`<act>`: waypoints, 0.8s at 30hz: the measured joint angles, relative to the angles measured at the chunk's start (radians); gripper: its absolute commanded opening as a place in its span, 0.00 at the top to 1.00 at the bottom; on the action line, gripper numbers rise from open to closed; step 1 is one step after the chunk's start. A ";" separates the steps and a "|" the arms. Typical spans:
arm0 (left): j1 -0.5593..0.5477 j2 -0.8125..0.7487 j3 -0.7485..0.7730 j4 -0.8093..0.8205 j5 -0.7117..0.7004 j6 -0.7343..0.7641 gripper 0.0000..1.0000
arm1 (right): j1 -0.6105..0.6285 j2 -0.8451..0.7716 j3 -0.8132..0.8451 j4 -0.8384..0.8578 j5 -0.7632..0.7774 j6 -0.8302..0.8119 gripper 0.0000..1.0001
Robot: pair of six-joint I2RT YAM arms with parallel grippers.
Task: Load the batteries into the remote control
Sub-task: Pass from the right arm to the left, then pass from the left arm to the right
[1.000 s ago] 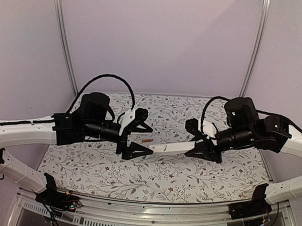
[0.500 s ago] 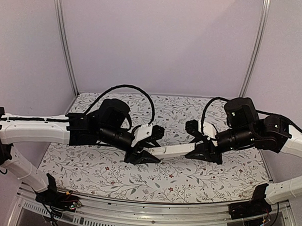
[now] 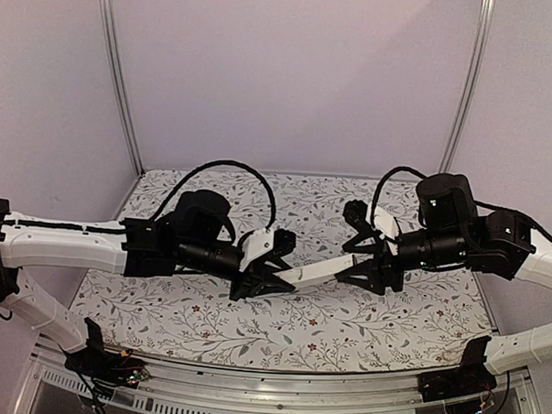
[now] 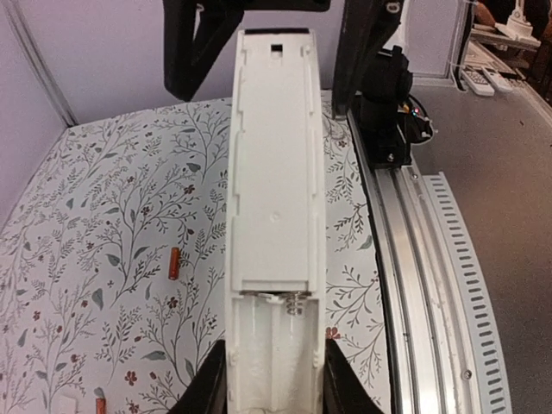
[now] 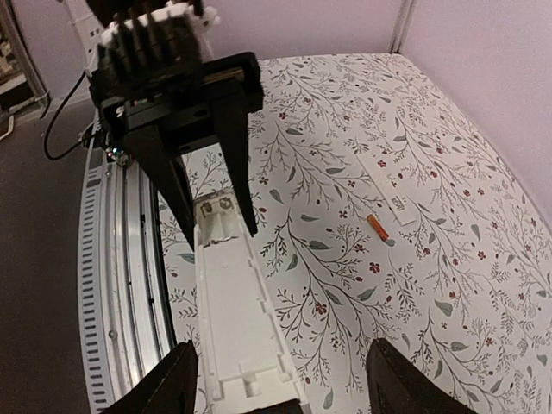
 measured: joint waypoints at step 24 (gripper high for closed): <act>-0.010 0.073 -0.050 0.341 -0.739 -0.400 1.00 | -0.203 0.097 0.028 0.290 0.280 0.624 0.01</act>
